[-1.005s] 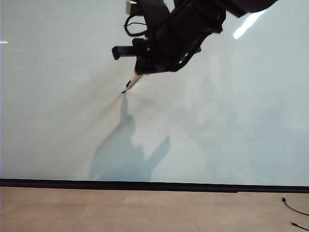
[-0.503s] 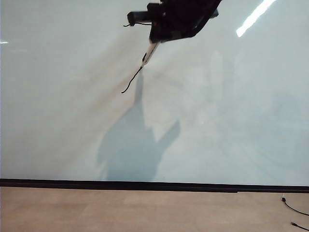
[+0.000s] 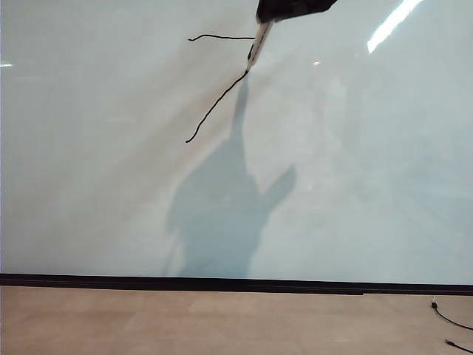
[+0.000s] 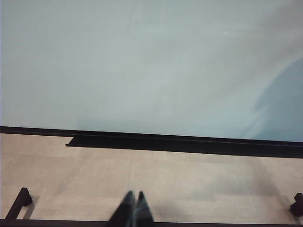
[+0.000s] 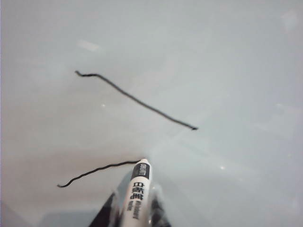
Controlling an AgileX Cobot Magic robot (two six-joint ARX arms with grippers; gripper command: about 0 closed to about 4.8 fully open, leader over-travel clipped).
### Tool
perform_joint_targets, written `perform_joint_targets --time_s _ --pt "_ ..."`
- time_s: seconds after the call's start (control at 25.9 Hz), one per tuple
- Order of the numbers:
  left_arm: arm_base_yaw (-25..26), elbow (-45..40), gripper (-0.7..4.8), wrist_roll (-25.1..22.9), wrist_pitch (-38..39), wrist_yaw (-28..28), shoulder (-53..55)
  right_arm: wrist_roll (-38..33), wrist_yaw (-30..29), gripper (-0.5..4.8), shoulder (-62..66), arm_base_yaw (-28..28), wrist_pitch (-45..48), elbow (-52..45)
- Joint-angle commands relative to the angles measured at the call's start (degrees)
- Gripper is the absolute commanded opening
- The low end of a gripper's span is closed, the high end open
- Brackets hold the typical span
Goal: Pick up the pen on the shelf to the right of the whiteboard and write the letter Z.
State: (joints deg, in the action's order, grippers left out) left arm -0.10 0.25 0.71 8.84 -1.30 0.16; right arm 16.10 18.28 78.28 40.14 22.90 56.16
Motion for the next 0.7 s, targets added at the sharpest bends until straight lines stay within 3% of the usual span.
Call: perform_joint_targets --time_s 0.04,0.7 --pt "-0.02 0.13 -0.04 -0.26 -0.31 0.00 0.02 1.40 2.58 -0.07 -1.90 -1.22 2.51 0.42" --pt "-0.02 0.13 -0.04 -0.26 -0.31 0.00 0.02 3.21 2.56 -0.07 -5.75 -1.70 2.62 0.42"
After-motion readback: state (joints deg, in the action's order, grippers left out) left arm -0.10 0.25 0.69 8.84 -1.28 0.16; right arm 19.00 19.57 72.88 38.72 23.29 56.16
